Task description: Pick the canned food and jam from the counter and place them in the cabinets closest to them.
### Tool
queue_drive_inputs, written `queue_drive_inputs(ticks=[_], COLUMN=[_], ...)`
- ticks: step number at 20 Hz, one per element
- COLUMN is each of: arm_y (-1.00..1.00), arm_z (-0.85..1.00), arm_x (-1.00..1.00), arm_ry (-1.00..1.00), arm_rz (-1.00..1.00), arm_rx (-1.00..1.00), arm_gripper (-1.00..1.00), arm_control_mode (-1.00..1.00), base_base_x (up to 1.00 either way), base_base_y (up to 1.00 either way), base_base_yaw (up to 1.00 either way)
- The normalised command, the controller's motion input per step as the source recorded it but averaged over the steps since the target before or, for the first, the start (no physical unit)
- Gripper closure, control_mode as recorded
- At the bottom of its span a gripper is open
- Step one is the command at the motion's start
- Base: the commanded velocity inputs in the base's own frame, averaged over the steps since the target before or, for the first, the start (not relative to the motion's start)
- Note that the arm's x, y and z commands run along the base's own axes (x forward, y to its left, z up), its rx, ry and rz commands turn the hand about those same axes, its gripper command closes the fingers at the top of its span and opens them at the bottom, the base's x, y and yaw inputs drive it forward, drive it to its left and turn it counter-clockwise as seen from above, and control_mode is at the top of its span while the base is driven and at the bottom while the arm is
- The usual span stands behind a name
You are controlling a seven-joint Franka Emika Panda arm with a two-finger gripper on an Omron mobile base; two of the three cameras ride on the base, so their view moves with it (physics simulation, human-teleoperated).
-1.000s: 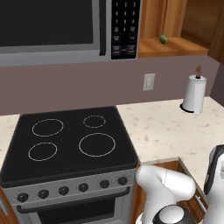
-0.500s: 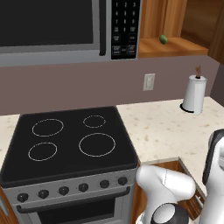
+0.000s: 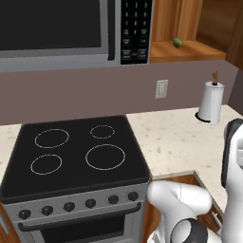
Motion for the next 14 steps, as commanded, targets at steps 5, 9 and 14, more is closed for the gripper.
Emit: queue_drive_inputs(ticks=[5,9,14], arm_y=[0.11,0.17,0.21], arm_z=[0.75,0.73,0.64], arm_x=[-0.01,0.00,-0.15], arm_ry=[0.08,0.09,0.06], arm_rz=[0.05,0.06,0.10], arm_rx=[0.00,0.00,0.00], arm_gripper=[1.00,1.00,1.00], arm_control_mode=[-1.00,-1.00,-1.00], base_base_x=[0.00,0.00,0.00], base_base_y=[0.00,0.00,0.00], base_base_yaw=[0.00,0.00,0.00])
